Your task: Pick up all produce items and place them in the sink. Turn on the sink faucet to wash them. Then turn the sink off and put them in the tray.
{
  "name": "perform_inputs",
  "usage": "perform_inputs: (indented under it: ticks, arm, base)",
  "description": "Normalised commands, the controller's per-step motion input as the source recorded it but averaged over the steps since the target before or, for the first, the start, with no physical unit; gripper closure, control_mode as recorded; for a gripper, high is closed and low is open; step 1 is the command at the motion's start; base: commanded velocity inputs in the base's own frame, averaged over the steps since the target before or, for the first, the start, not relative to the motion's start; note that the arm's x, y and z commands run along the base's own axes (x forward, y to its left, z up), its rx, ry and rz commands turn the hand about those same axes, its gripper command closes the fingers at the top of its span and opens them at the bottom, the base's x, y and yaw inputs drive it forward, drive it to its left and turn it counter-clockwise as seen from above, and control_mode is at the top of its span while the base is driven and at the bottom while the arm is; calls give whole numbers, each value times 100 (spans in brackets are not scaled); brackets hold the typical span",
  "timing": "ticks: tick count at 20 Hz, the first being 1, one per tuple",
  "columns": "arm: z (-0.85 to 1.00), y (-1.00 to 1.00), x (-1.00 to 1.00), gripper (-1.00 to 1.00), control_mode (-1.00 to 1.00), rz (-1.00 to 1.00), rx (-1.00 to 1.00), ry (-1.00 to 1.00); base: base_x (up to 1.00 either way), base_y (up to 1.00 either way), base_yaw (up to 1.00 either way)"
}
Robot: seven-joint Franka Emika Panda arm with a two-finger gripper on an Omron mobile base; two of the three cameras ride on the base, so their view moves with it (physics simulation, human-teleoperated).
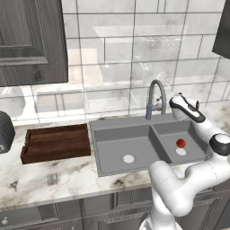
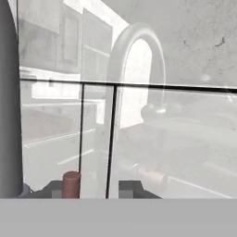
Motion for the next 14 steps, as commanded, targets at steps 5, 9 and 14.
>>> perform_inputs:
  ticks: [5, 9, 14]
  arm:
    - [-14, -44, 20, 100, -100, 0, 0, 3]
    - [-20, -44, 13, 100, -100, 0, 0, 2]
    - [-25, -43, 6, 100, -100, 0, 0, 0]
  base:
    - [0, 0, 0]
    - [0, 0, 0]
    - [0, 0, 0]
